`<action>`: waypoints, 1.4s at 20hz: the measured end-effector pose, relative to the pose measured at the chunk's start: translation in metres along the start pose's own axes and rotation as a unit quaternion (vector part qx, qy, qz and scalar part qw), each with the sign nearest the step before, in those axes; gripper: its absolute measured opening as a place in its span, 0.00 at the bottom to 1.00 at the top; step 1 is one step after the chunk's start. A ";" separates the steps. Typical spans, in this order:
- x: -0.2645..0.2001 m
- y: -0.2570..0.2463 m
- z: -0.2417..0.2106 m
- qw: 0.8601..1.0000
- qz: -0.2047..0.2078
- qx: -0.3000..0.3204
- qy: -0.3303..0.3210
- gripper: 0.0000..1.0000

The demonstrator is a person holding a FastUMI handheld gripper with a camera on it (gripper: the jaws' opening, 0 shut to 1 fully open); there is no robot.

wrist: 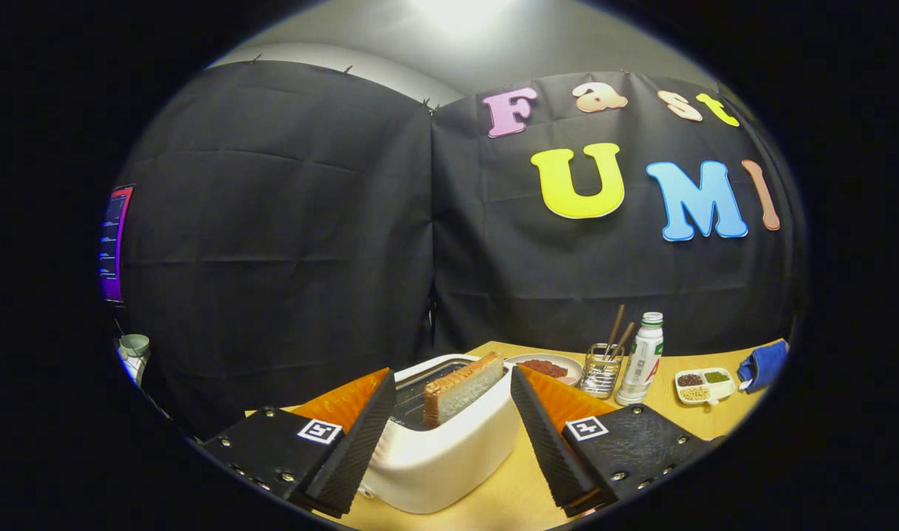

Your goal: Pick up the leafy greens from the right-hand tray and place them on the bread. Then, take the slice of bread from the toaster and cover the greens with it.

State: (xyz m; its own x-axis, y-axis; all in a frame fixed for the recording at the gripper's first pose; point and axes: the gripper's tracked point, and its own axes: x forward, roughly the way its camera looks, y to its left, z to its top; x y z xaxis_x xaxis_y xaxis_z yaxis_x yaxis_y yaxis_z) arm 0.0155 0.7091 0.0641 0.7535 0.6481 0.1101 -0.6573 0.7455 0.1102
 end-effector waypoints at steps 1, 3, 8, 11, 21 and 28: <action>0.007 0.000 -0.003 1.000 -0.004 0.003 0.003 0.95; 0.018 -0.001 -0.007 1.000 -0.016 0.006 0.004 0.93; 0.032 -0.005 -0.025 0.999 -0.030 0.009 0.025 0.63; 0.032 0.004 -0.025 0.999 -0.017 0.032 0.027 0.23; 0.010 -0.001 0.021 0.996 0.008 0.089 -0.016 0.03; -0.007 -0.015 0.048 0.991 0.017 0.127 -0.039 0.03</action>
State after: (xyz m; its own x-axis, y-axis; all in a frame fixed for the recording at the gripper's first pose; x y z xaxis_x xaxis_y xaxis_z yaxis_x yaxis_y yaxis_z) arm 0.0195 0.6859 0.1091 0.7341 0.6511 0.1927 -0.6714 0.6535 0.3496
